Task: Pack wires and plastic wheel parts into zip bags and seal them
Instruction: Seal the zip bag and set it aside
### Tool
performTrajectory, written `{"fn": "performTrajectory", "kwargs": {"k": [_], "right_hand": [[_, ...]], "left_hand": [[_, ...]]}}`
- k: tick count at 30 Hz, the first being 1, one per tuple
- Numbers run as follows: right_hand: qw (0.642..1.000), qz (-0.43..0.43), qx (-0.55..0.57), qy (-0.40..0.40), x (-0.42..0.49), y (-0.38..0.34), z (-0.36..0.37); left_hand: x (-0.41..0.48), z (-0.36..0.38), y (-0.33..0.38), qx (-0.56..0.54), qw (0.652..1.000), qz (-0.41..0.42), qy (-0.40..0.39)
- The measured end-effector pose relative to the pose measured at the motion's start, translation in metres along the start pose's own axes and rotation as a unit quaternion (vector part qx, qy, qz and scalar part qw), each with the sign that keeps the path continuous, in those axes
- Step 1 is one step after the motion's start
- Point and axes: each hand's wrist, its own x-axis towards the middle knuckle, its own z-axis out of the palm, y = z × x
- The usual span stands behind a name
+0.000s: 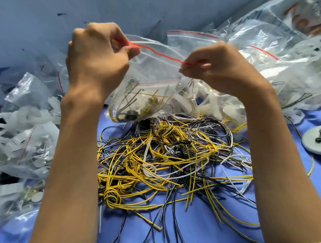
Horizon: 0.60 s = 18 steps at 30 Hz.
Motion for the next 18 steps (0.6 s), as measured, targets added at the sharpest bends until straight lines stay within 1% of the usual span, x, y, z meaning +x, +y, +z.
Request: {"fn": "performTrajectory", "kwargs": {"k": [1, 3, 4, 5, 7, 8, 9, 11, 12, 13, 16, 18], "right_hand": [[1.000, -0.005, 0.011, 0.016, 0.000, 0.000, -0.001], [1.000, -0.006, 0.000, 0.014, 0.000, 0.001, 0.002], [1.000, -0.010, -0.002, 0.019, 0.001, 0.000, 0.004], [0.999, -0.019, 0.002, 0.039, 0.002, -0.003, 0.006], [0.992, -0.055, 0.016, 0.108, 0.006, -0.010, 0.005], [0.988, -0.073, 0.019, 0.135, 0.008, -0.012, 0.004], [0.986, -0.081, 0.019, 0.144, 0.008, -0.014, 0.003], [0.991, -0.071, 0.011, 0.114, 0.007, -0.011, 0.004], [0.994, -0.063, 0.004, 0.094, 0.005, -0.008, 0.005], [0.995, -0.056, 0.001, 0.086, 0.004, -0.006, 0.005], [0.992, -0.060, 0.035, 0.108, 0.004, -0.004, 0.000], [0.992, -0.055, 0.037, 0.105, 0.003, 0.001, -0.005]], "left_hand": [[0.002, -0.002, -0.005, -0.005, 1.000, -0.003, -0.018], [0.000, -0.004, -0.013, -0.012, 0.999, -0.009, -0.049], [-0.002, -0.004, -0.014, -0.017, 0.999, -0.007, -0.043], [-0.003, -0.005, -0.013, -0.025, 0.999, -0.003, -0.020], [0.000, -0.007, -0.009, -0.055, 0.998, -0.001, 0.042], [0.003, -0.008, -0.009, -0.069, 0.996, -0.006, 0.053], [0.005, -0.009, -0.011, -0.075, 0.996, -0.013, 0.041], [0.005, -0.005, -0.018, -0.053, 0.998, -0.025, -0.026], [0.004, -0.003, -0.021, -0.047, 0.997, -0.028, -0.048], [0.002, 0.000, -0.023, -0.050, 0.997, -0.026, -0.051], [0.003, 0.000, -0.021, -0.069, 0.997, -0.005, -0.026], [0.004, -0.003, -0.021, -0.097, 0.994, 0.006, -0.043]]}}
